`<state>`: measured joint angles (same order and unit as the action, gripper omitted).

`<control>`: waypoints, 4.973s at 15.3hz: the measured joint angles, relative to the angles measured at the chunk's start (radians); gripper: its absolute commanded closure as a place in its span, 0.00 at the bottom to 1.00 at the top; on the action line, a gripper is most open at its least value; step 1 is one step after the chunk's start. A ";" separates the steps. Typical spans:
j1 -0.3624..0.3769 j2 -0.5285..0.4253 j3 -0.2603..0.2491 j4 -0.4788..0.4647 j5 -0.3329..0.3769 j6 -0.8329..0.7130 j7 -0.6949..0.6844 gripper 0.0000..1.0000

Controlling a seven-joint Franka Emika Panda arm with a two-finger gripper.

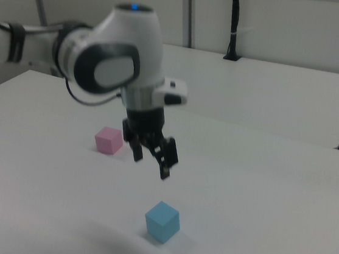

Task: Put blue cube on pink cube
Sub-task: 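Move the gripper over the light-blue cube and lower onto it, then close the gripper on the light-blue cube and lift it, then carry the held blue cube over the pink cube, then lower the blue cube onto the pink cube's top face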

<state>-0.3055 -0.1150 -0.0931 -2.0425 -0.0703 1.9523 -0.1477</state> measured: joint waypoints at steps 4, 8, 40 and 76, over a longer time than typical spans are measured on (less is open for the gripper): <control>-0.018 0.033 0.000 -0.147 -0.001 0.211 0.000 0.00; -0.019 0.110 0.000 -0.164 -0.001 0.281 0.000 0.00; -0.026 0.043 0.020 0.223 -0.025 -0.235 -0.174 0.82; 0.546 0.592 0.044 0.599 0.009 -0.014 0.227 0.80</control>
<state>0.2401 0.4771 -0.0494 -1.4436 -0.0617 1.9383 0.0792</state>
